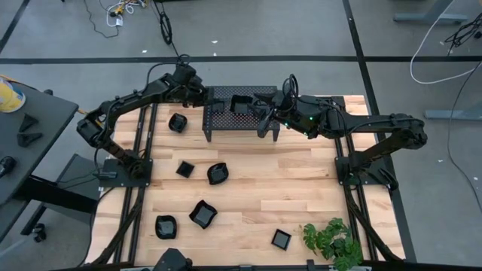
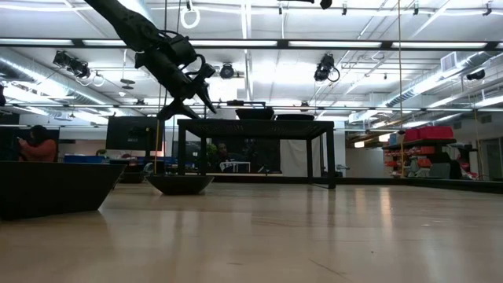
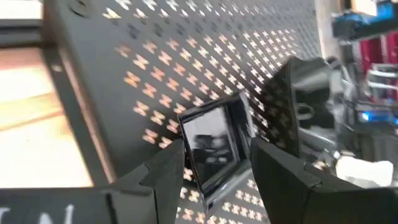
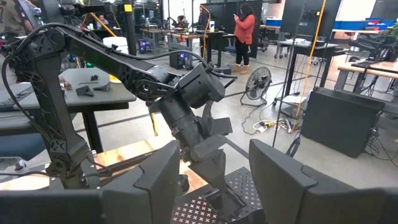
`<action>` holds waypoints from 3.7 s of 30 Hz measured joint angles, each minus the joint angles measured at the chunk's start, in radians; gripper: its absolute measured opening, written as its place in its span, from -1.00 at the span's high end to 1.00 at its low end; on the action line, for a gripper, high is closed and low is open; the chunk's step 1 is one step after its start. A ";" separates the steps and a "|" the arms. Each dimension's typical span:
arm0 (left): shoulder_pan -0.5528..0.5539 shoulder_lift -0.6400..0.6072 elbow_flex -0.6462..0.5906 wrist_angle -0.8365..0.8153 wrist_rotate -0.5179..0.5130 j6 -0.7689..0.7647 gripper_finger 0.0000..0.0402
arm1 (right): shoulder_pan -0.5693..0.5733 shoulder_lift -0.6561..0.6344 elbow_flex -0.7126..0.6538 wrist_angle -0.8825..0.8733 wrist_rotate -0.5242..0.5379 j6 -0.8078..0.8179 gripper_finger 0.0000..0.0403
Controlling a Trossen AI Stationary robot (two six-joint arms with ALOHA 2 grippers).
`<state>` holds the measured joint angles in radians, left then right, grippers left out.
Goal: Pick & Place Mini shaped plates
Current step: Put the square plate on the shelf, then stack the leaf shaped plate on top of the other leaf shaped plate on the shelf
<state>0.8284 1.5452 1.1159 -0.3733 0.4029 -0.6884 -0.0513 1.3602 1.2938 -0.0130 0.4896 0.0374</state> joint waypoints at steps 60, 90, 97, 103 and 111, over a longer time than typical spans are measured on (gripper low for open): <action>-0.103 -0.351 -0.179 -0.529 -0.470 -0.154 0.04 | 0.001 0.000 0.000 -0.094 -0.011 0.033 0.03; -0.017 -0.350 -0.371 -0.426 -0.415 -0.475 0.04 | 0.001 0.000 0.000 -0.121 -0.082 0.032 0.03; -0.017 -0.350 -0.371 -0.426 -0.511 -0.665 0.04 | 0.001 0.000 0.000 -0.122 -0.082 0.031 0.04; -0.017 -0.350 -0.371 -0.426 -0.532 -0.786 0.04 | 0.001 0.000 0.000 -0.123 -0.083 0.000 0.03; -0.036 -0.348 -0.371 -0.439 -0.587 -0.938 0.04 | 0.001 0.000 0.000 -0.124 -0.083 -0.008 0.04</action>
<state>0.7921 1.1971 0.7448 -0.8125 -0.1843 -1.6261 -0.0502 1.3602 1.2938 -0.1368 0.4068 0.0296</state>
